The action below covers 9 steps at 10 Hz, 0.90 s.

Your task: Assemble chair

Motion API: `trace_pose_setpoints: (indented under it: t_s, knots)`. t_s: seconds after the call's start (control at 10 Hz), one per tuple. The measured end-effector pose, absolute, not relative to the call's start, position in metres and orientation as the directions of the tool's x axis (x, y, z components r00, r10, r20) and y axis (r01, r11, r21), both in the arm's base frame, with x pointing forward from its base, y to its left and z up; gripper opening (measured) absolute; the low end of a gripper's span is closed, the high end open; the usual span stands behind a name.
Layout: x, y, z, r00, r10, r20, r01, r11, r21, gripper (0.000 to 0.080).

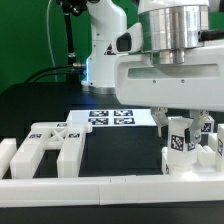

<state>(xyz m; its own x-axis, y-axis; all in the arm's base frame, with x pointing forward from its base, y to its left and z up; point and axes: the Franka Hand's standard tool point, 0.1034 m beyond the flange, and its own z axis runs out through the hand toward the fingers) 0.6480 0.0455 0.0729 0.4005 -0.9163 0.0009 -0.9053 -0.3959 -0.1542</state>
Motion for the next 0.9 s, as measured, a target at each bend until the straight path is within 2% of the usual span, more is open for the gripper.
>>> trace_pose_setpoints:
  t_s: [0.3, 0.4, 0.6, 0.7, 0.8, 0.9]
  knots:
    - [0.6446, 0.0403, 0.0702, -0.128, -0.983, -0.131, -0.979, 0.146, -0.141, 0.0289]
    - [0.644, 0.0406, 0.0703, -0.193, -0.97, -0.145, -0.968, 0.212, -0.131, 0.0289]
    - [0.644, 0.0404, 0.0704, -0.16, -0.977, -0.14, -0.974, 0.179, -0.137, 0.029]
    - [0.6444, 0.0406, 0.0704, -0.078, -0.989, -0.122, -0.985, 0.095, -0.146, 0.029]
    - [0.646, 0.0429, 0.0717, 0.179, -0.981, -0.076, -0.971, -0.164, -0.173, 0.0481]
    - [0.6441, 0.0464, 0.0706, 0.359, -0.932, -0.052, -0.921, -0.344, -0.181, 0.0481]
